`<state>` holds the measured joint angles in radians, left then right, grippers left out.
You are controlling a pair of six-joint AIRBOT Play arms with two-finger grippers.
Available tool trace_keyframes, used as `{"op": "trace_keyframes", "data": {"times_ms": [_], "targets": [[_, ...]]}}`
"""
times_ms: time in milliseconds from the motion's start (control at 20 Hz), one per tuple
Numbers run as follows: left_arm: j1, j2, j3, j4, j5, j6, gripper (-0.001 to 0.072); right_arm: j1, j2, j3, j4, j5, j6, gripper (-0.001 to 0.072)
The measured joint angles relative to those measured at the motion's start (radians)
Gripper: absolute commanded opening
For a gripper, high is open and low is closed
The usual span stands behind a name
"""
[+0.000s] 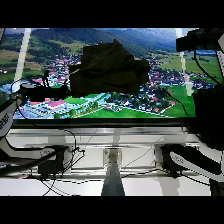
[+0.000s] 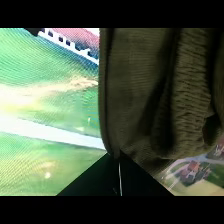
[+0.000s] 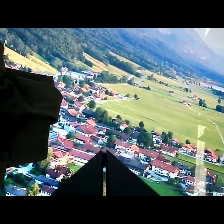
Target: Fold the clothes and pants, and hang the long-sleeved shirts on hangers.
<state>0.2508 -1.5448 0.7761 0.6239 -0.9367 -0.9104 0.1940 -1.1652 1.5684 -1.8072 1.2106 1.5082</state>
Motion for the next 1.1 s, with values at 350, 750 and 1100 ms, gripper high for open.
{"op": "trace_keyframes", "data": {"times_ms": [350, 750, 1100], "targets": [[-0.004, -0.005, 0.000, -0.006, -0.003, 0.031, 0.0015, 0.000, 0.000, 0.000, 0.000, 0.000, 0.000, 0.0025], [-0.004, -0.006, 0.000, -0.005, -0.012, 0.036, 0.0015, 0.001, -0.003, 0.000, 0.079, -0.064, 0.001, 0.0026], [-0.004, -0.005, 0.001, 0.000, -0.048, 0.073, 0.0015, 0.140, -0.172, -0.001, 0.409, -0.124, -0.117, 0.0026]]}}
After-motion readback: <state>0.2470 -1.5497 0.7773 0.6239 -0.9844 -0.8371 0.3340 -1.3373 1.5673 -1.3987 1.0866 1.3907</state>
